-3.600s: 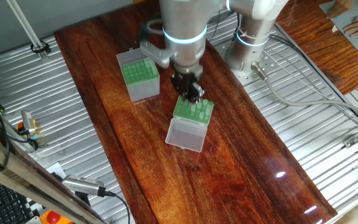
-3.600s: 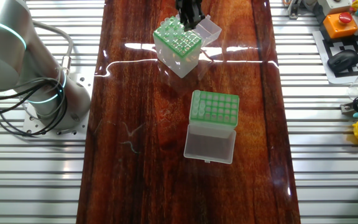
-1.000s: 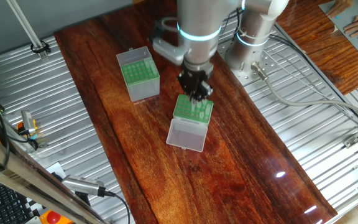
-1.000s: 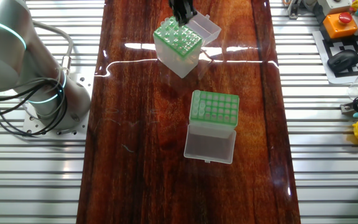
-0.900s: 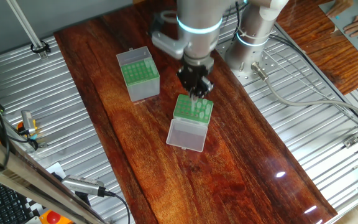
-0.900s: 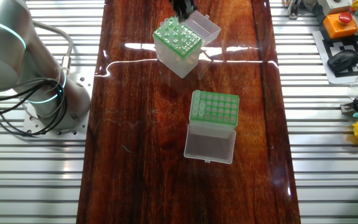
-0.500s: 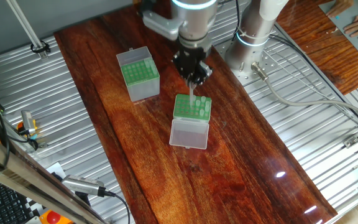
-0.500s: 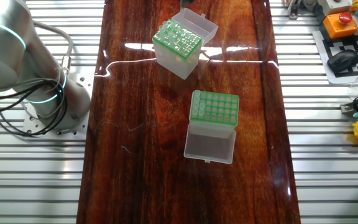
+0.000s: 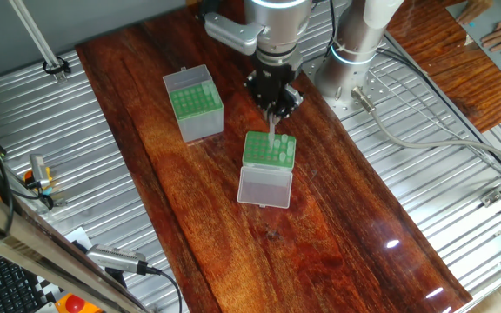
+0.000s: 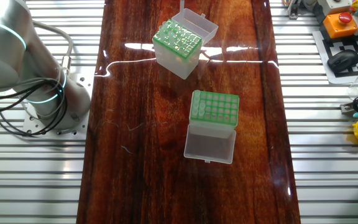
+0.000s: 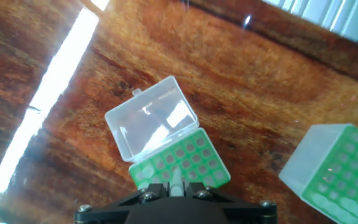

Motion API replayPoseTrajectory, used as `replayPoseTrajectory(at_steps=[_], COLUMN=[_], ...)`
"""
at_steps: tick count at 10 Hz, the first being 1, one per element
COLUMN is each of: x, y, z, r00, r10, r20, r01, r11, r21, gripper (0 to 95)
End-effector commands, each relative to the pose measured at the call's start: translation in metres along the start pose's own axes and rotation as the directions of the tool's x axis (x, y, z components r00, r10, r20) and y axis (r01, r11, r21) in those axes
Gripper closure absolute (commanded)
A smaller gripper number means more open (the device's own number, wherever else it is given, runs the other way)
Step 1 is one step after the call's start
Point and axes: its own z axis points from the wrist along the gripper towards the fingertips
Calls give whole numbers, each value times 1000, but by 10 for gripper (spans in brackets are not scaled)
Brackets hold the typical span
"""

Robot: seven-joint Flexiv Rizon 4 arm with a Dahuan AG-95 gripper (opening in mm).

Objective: Transfer all large pipette tips from one holder to another

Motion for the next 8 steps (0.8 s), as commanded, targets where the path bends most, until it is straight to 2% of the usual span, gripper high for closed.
replayPoseTrajectory(at_steps=[1, 3, 4, 5, 7, 8], x=[2, 2, 2, 5, 12, 13], y=[0, 0, 0, -27, -66, -65], z=[0, 0, 0, -3, -4, -1], r00=[1000, 1000, 1000, 994, 986, 986], r10=[13, 9, -30, -107, -165, -167], r20=[10, 7, 7, 5, -2, -2], r01=[-13, -9, 30, 107, 165, 167], r11=[1000, 1000, 999, 994, 986, 986], r21=[15, 22, 22, 16, 2, 3], gripper=[950, 950, 950, 950, 950, 950])
